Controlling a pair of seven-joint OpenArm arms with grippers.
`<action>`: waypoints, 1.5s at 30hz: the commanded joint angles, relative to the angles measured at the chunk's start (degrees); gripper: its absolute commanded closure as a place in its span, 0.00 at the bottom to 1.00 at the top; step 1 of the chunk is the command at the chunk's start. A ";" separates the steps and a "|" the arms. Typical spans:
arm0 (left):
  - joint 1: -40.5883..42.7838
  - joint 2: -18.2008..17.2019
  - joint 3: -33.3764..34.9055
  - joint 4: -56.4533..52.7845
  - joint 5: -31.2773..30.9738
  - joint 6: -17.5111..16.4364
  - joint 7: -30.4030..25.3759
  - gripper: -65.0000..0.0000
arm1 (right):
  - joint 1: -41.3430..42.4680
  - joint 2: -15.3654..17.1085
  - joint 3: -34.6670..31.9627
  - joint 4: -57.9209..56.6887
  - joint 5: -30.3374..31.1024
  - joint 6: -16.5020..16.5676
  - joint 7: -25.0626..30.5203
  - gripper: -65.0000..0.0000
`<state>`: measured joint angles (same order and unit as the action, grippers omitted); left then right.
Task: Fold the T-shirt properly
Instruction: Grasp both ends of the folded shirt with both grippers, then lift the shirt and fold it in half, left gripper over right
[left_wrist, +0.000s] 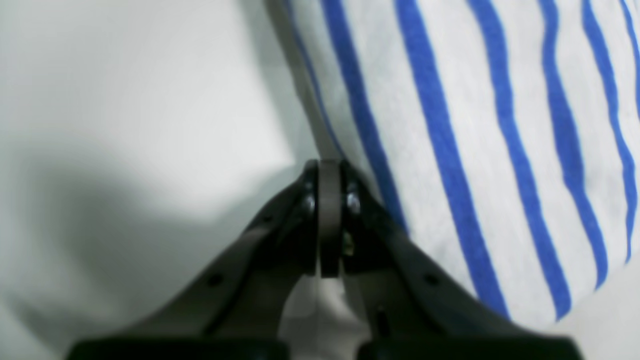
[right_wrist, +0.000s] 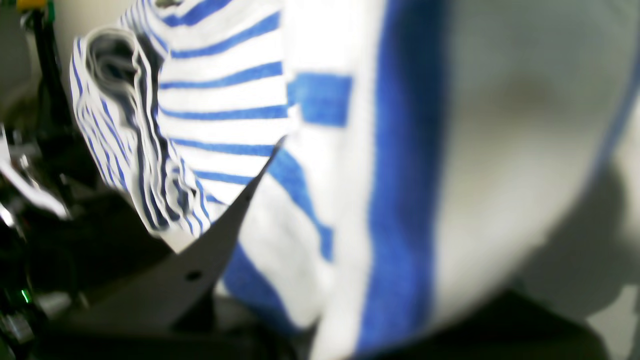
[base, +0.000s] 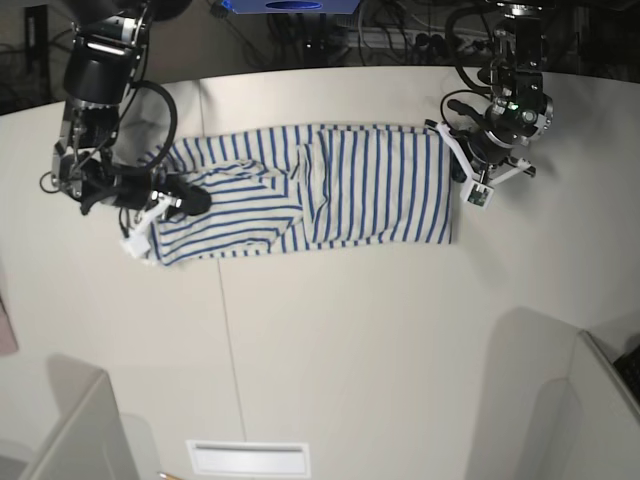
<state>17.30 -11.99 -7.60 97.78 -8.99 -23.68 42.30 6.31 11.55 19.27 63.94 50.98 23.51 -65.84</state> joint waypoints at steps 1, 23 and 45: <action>0.24 0.08 1.66 0.38 -1.34 -1.33 0.82 1.00 | 0.68 1.77 -0.41 0.28 -5.14 -2.45 0.39 1.00; -11.19 3.33 10.98 -2.79 -1.34 -1.24 6.00 1.00 | 3.76 8.01 -29.16 27.79 -5.22 -30.14 16.04 1.00; -11.10 2.54 10.89 -0.94 -1.34 -1.24 6.36 1.00 | 9.91 10.21 -51.84 39.66 -5.22 -44.21 16.04 1.00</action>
<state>6.83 -9.13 3.44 95.42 -9.93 -24.88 49.71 15.00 21.45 -33.06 102.39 45.50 -21.30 -50.92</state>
